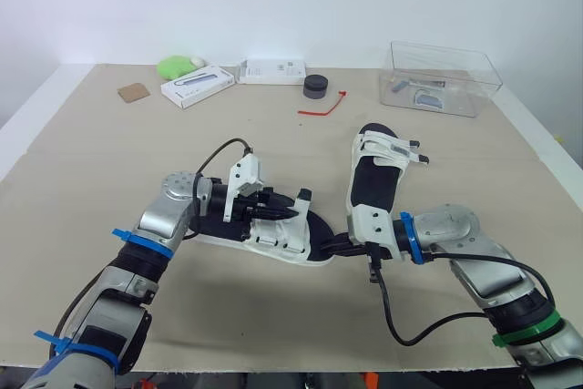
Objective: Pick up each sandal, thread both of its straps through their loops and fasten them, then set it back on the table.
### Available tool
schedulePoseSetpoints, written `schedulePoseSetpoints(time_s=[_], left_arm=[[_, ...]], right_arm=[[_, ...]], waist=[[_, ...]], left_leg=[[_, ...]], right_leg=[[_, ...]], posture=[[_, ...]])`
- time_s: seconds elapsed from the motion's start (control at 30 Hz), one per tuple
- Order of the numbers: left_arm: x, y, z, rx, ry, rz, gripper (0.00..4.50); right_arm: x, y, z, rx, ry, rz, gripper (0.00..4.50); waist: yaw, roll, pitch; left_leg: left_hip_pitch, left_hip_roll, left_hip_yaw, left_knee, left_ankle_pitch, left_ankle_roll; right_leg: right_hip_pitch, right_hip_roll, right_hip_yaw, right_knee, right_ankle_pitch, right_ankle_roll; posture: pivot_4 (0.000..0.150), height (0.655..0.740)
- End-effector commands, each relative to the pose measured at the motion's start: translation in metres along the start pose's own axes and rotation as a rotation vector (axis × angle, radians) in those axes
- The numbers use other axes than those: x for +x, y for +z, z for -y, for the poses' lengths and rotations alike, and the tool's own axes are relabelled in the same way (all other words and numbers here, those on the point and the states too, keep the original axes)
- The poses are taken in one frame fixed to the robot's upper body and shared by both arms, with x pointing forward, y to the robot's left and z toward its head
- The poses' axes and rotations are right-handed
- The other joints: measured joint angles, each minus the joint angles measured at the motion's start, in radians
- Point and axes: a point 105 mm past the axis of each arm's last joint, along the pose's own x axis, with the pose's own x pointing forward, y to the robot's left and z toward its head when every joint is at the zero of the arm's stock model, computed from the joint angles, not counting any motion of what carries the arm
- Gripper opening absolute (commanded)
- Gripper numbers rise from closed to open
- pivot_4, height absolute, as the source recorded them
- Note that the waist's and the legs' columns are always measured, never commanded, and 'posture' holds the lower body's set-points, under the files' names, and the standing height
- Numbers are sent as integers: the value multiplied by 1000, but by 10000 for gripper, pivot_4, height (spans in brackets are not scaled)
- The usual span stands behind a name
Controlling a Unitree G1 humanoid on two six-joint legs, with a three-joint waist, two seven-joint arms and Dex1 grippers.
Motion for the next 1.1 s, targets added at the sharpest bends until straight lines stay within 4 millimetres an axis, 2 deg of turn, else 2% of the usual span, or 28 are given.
schedulePoseSetpoints(time_s=[0.03, 0.17, 0.27, 0.4, 0.5, 0.63, 0.73, 1.0, 1.1], left_arm=[[-8, 9, -12, 54, 44, -3, 8743], [-19, 28, -29, 130, 91, 23, 8743], [-22, 50, -32, 180, 71, 62, 8743], [-17, 65, -28, 206, 35, 106, 8743], [-2, 77, -11, 175, -72, 159, 8743], [10, 74, 5, 70, -182, 164, 8743], [16, 67, 4, -62, -215, 135, 8743], [25, 35, -6, -230, -221, -56, 8743], [30, 19, -8, -209, -203, -168, 8743]], right_arm=[[-4, -13, 0, 25, -1, -62, 0], [-5, -13, 2, 25, -3, -61, 0], [-5, -13, 2, 25, -3, -63, 0], [-5, -14, 3, 25, -2, -63, 0], [-5, -13, 3, 24, -2, -62, 0], [-4, -13, 3, 24, -3, -59, 0], [-3, -13, 2, 26, -4, -58, 0], [-3, -13, 1, 32, -10, -57, 0], [-3, -13, 1, 32, -13, -58, 0]], waist=[[0, 0, 0], [0, 0, 0], [0, 0, 0], [-1, 0, 0], [0, 0, 0], [-1, 0, 0], [-1, 0, 0], [-2, 0, 0], [-2, 0, 0]], left_leg=[[0, 0, 0, 0, 0, 0], [0, 0, 0, 0, 0, 0], [-1, 0, 0, 0, 0, 0], [-2, 0, 0, 0, 0, 0], [-2, 0, 0, 0, 0, 0], [-2, 0, 0, 0, 0, 0], [-1, 0, 0, 0, 0, 0], [-2, 0, 0, 0, 0, 0], [-2, -1, 0, 0, 0, 0]], right_leg=[[0, 0, 0, 0, 0, 0], [0, 0, 0, 0, 0, 0], [-1, 0, 0, 0, 0, 0], [-1, 0, 0, 0, 0, 0], [-1, 0, 0, 0, 0, 0], [-1, 0, 0, 0, 0, 0], [-1, 0, 0, 0, 0, 0], [-1, 1, 0, 0, 0, 0], [-1, 1, 0, 0, 0, 0]], posture=[[1500, 7400], [1500, 7400], [1500, 7400], [1500, 7400], [1500, 7400], [1500, 7400], [1500, 7400], [1500, 7400], [1500, 7400]])
